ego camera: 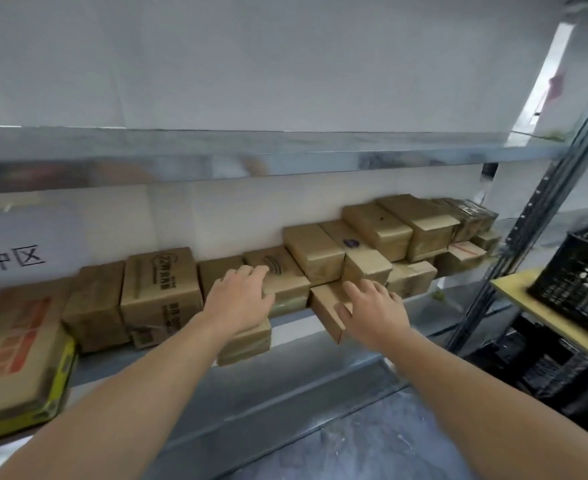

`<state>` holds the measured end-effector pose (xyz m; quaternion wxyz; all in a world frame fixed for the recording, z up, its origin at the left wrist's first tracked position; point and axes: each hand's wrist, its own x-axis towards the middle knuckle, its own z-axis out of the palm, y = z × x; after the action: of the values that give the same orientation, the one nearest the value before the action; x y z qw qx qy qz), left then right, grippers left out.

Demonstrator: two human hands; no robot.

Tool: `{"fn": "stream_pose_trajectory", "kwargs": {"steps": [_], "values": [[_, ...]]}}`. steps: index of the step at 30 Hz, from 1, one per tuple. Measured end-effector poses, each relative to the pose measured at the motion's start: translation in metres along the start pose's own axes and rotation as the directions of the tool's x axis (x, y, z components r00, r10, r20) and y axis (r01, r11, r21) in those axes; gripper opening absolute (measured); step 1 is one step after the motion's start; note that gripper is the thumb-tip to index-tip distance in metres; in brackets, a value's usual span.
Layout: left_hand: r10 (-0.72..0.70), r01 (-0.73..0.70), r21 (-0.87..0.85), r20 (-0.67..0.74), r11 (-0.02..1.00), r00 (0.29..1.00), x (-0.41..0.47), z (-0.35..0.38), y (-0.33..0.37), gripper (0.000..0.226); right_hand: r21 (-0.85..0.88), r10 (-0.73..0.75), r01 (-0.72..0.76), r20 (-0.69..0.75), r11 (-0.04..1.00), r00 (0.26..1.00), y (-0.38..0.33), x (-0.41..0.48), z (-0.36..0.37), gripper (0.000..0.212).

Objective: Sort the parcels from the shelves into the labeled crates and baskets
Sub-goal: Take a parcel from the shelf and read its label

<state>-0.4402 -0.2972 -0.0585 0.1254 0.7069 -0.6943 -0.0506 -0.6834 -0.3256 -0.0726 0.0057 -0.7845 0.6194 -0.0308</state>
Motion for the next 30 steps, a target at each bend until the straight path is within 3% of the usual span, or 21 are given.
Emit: {"fn": "stream_pose_trajectory", "kwargs": {"steps": [4, 13, 19, 23, 26, 30], "values": [[0.011, -0.011, -0.057, 0.007, 0.998, 1.0, 0.066, 0.021, 0.012, 0.058, -0.011, -0.005, 0.005, -0.005, 1.0, 1.0, 0.017, 0.061, -0.005, 0.041], [0.028, -0.013, -0.136, 0.107, 0.991, 0.994, 0.162, 0.075, 0.042, 0.065, 0.004, -0.029, 0.029, 0.043, 1.0, 0.999, 0.044, 0.164, 0.02, 0.057], [-0.082, 0.116, -0.283, 0.127, 0.952, 0.988, 0.175, 0.1, 0.047, 0.064, 0.123, -0.146, 0.144, 0.009, 0.982, 0.989, 0.055, 0.189, 0.038, 0.059], [-0.137, 0.129, -0.42, 0.01, 0.898, 0.991, 0.168, 0.108, 0.055, 0.063, 0.28, -0.272, 0.265, -0.013, 0.923, 0.962, 0.057, 0.189, 0.04, 0.073], [-0.184, 0.143, -0.514, -0.03, 0.846, 0.982, 0.158, 0.106, 0.067, 0.064, 0.511, -0.253, 0.241, -0.047, 0.825, 0.966, 0.068, 0.189, 0.028, 0.055], [-0.253, 0.105, -0.66, -0.132, 0.744, 0.958, 0.15, 0.095, 0.084, 0.052, 0.717, -0.236, 0.285, -0.17, 0.636, 0.957, 0.08, 0.189, 0.013, 0.047]]}}
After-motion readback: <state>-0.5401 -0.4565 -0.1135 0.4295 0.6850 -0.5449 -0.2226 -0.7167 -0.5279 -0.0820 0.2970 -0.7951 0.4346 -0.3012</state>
